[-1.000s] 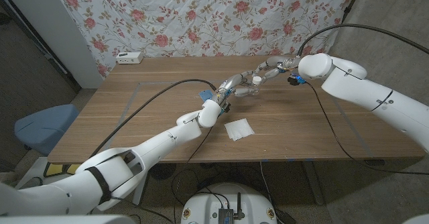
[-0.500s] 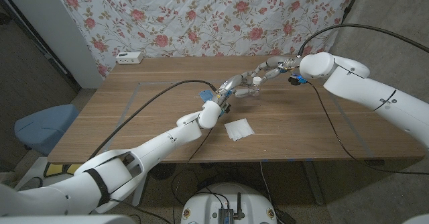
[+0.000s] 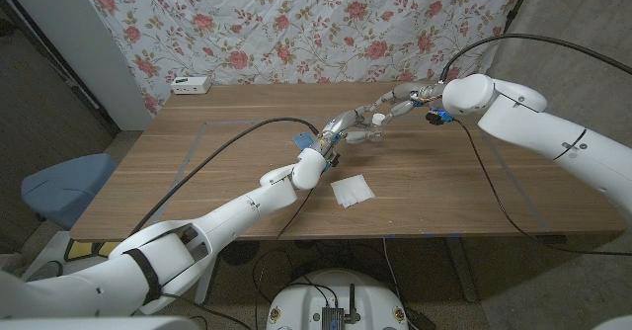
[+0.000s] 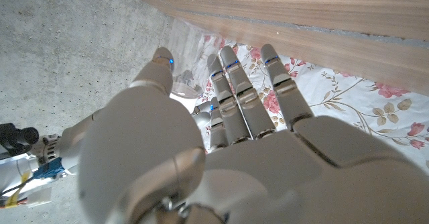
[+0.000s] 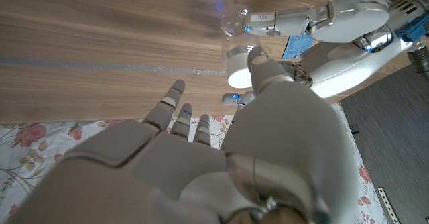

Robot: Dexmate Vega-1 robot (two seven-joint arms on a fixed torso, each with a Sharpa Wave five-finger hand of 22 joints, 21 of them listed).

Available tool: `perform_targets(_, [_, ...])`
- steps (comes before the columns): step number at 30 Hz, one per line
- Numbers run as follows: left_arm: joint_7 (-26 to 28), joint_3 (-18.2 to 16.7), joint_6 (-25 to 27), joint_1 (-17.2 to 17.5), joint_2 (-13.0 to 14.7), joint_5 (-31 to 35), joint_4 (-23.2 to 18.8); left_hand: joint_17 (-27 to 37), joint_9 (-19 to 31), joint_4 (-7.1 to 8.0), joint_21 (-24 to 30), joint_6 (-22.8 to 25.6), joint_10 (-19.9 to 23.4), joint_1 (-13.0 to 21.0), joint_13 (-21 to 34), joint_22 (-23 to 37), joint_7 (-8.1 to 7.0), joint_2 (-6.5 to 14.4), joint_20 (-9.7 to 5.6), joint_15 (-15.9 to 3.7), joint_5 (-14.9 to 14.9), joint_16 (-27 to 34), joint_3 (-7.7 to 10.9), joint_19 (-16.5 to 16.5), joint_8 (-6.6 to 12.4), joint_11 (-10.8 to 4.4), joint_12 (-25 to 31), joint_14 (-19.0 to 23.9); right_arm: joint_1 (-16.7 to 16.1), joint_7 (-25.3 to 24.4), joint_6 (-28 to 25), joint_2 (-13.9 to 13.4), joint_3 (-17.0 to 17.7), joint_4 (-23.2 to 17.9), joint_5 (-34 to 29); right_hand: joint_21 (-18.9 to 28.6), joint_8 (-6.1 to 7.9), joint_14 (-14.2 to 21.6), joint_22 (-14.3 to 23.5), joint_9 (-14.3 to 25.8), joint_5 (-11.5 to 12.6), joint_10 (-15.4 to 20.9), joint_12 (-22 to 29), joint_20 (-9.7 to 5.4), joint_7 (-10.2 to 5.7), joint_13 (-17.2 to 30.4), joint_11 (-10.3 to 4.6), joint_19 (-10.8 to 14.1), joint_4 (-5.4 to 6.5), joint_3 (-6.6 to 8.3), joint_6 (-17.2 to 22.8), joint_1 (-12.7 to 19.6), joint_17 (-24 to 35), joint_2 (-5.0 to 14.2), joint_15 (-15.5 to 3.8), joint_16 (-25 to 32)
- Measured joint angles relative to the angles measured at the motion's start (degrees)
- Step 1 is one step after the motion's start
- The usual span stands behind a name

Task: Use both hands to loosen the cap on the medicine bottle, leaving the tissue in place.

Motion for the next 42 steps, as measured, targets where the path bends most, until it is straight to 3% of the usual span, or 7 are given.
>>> perform_targets(11, [0.0, -0.1, -0.1, 0.0, 0.2, 0.2, -0.3, 0.0, 0.0, 0.16, 0.0, 0.0, 0.0, 0.0, 0.1, 0.0, 0.01, 0.0, 0.00, 0.00, 0.2, 0.0, 0.16, 0.0, 0.00, 0.00, 0.0, 0.0, 0.2, 0.1, -0.1, -0.2, 0.0, 0.0, 0.8, 0.0, -0.62, -0.1, 0.0, 0.2, -0.2, -0.7, 0.0, 0.28, 1.08, 0.0, 0.74, -0.3, 1.51, -1.97, -1.1, -4.3, 0.0, -1.20, 0.51, 0.0])
perform_targets(20, [0.2, -0.1, -0.1, 0.5, 0.5, 0.5, -1.0, 0.0, 0.0, 0.03, 0.0, 0.0, 0.0, -0.3, 0.2, 0.0, 0.01, -0.3, 0.00, 0.00, 0.2, 0.0, 0.45, 0.0, 0.00, 0.00, -0.1, 0.0, -0.2, -0.6, -0.6, -0.3, 0.1, -0.4, 1.1, 0.3, -1.53, -0.4, 0.0, 0.4, -0.2, -0.8, 0.0, 0.39, 3.52, 0.0, 1.25, 0.2, 2.37, -3.30, -1.8, -7.1, 0.2, -1.57, 0.82, 0.0])
perform_targets(42, [0.7, -0.5, 0.1, 1.4, 1.0, 1.0, -2.3, 0.0, 0.0, -0.04, 0.0, -0.2, 0.1, -0.3, 0.2, 0.0, -0.21, -0.3, 0.23, 0.00, 0.2, 0.0, 0.86, -0.2, 0.00, 0.13, 0.0, 0.0, 0.0, -1.5, -3.8, -0.6, -0.7, -2.3, 0.1, 0.3, -1.17, 0.2, 0.0, 0.7, -0.2, 0.2, 0.5, 0.38, 8.76, 0.0, 2.27, 0.8, 3.63, -5.05, 0.8, -11.4, 0.1, -1.83, 1.42, 0.3])
